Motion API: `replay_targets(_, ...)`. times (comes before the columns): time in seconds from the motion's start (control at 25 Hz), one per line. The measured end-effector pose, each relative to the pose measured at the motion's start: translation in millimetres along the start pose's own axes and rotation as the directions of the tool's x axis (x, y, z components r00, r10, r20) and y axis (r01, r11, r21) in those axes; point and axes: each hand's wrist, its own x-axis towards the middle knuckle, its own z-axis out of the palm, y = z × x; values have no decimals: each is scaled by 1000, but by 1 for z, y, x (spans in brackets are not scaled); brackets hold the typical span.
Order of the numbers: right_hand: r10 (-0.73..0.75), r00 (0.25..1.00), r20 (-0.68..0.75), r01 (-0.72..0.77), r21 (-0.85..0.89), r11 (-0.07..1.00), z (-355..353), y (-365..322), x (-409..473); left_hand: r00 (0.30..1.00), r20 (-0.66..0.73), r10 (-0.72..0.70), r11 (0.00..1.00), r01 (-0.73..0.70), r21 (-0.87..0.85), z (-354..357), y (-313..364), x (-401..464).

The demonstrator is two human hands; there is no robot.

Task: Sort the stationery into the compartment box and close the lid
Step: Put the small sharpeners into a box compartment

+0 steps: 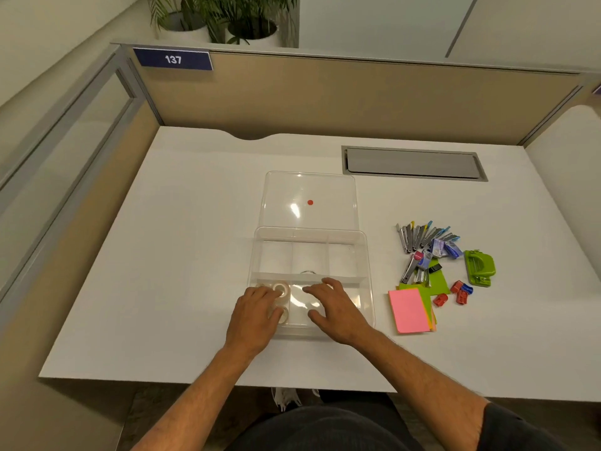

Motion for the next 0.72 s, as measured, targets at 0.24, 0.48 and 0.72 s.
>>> replay_targets(0.24, 19, 999, -29, -18, 11, 1000, -20, 27, -21, 978, 150, 143, 985, -125, -123, 21, 51, 12)
replay_targets(0.48, 101, 995, -10, -101, -95, 990, -55, 75, -45, 945, 204, 254, 966, -239, -96, 51, 105, 31)
replay_targets(0.72, 165, 986, -25, -167, -159, 973, -103, 137, -72, 922, 254, 292, 956, -288, -52, 94, 179, 52)
